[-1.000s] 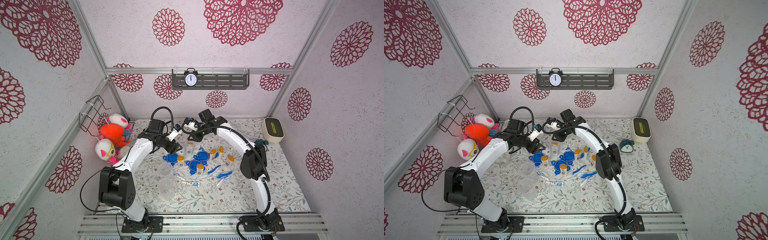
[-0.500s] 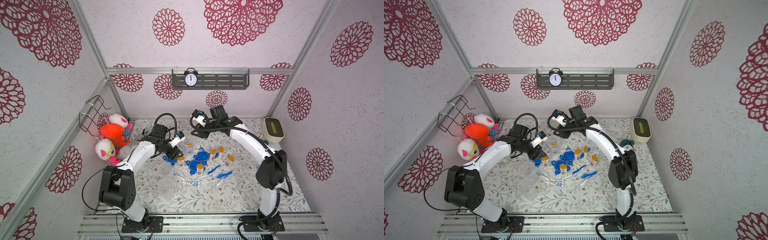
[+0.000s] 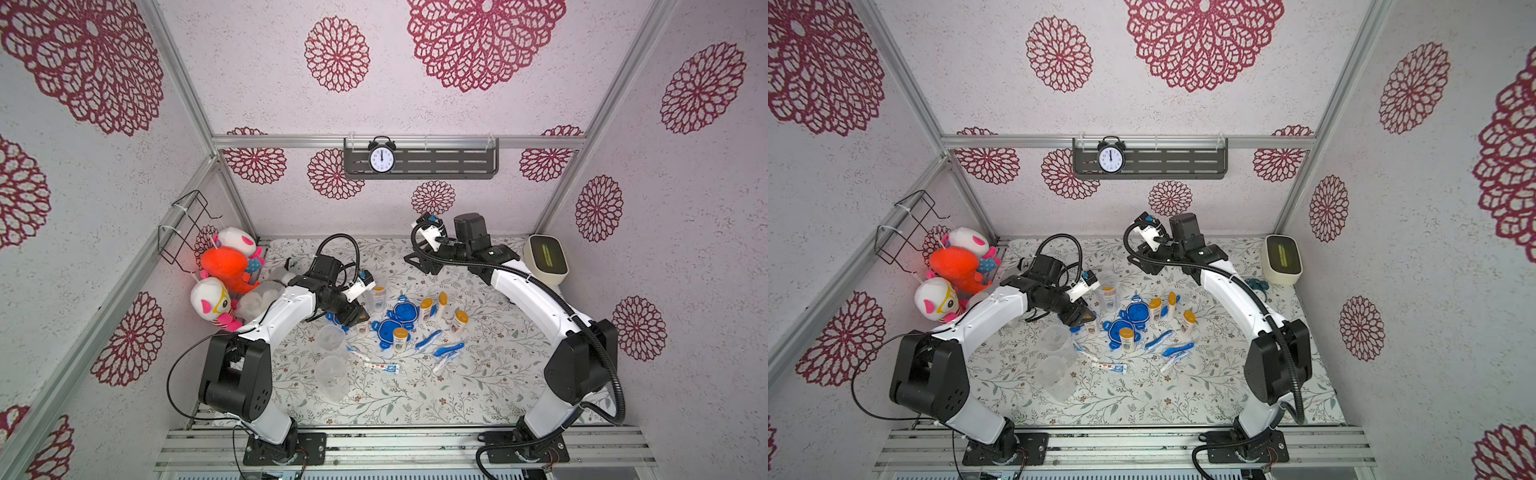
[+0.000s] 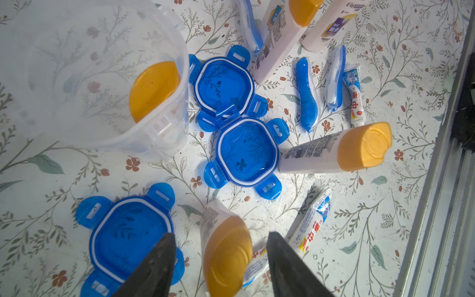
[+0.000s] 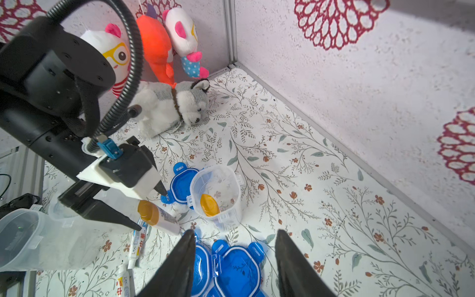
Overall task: Pack away toiletry kits
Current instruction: Pick up the toiletry item from the center of the board.
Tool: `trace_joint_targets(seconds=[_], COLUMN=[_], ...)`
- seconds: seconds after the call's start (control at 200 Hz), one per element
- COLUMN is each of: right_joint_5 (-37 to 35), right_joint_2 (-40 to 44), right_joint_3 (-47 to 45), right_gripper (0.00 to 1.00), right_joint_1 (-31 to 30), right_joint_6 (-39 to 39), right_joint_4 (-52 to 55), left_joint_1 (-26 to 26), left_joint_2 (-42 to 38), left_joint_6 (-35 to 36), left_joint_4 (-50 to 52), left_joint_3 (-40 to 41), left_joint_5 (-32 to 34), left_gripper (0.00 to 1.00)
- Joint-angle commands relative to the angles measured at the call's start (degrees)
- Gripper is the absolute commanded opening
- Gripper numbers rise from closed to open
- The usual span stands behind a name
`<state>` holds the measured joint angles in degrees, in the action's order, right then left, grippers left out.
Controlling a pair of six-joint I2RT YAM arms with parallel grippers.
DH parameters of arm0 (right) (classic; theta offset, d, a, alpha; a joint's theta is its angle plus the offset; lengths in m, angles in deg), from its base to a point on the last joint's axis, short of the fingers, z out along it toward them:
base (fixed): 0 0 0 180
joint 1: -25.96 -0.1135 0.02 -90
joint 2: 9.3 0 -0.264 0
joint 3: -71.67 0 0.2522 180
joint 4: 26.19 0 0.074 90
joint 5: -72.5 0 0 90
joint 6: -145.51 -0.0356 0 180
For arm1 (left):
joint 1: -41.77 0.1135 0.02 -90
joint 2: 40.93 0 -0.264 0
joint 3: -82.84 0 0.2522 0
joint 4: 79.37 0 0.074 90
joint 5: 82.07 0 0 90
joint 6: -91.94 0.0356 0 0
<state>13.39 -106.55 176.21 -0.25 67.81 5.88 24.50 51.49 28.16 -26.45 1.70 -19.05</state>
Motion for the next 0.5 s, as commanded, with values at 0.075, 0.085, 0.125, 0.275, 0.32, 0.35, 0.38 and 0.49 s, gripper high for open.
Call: trace_joint_targets(seconds=[0.075, 0.085, 0.125, 0.275, 0.32, 0.35, 0.38, 0.49], right_joint_5=[2.4, 2.3, 2.6, 3.6, 4.0, 4.2, 4.4, 5.6], right_joint_2=[4.4, 4.4, 4.6, 3.9, 3.6, 3.3, 3.0, 2.8], right_joint_3=[-0.9, -1.0, -1.3, -1.6, -1.5, -1.5, -1.5, -3.0], right_gripper=[0.51, 0.51, 0.50, 0.51, 0.51, 0.51, 0.51, 0.51], right_joint_1=[0.8, 0.9, 1.1, 1.5, 1.6, 1.7, 1.7, 1.7], right_joint_6=[-1.7, -1.7, -2.1, -3.1, -3.6, -3.9, -4.3, -6.2], right_joint_4=[-2.9, -2.9, -3.2, -2.2, -1.2, -0.4, 0.4, 2.7], left_joint_1=[-0.4, -0.3, -0.3, -0.6, -0.7, -0.7, -0.7, -1.0], left_joint_2=[0.8, 0.9, 1.0, 1.5, 1.5, 1.6, 1.6, 1.8], left_joint_6=[-0.1, -0.1, -0.1, 0.0, 0.0, 0.0, 0.0, -0.1], left_joint_4=[-0.5, -0.4, -0.4, 0.0, 0.2, 0.2, 0.3, 0.5], left_joint_3=[-0.1, -0.1, -0.1, 0.0, 0.0, 0.1, 0.1, 0.2], left_joint_5=[0.2, 0.2, 0.3, 0.0, -0.1, -0.1, 0.0, 0.3], left_gripper=[0.54, 0.54, 0.54, 0.54, 0.55, 0.55, 0.55, 0.55])
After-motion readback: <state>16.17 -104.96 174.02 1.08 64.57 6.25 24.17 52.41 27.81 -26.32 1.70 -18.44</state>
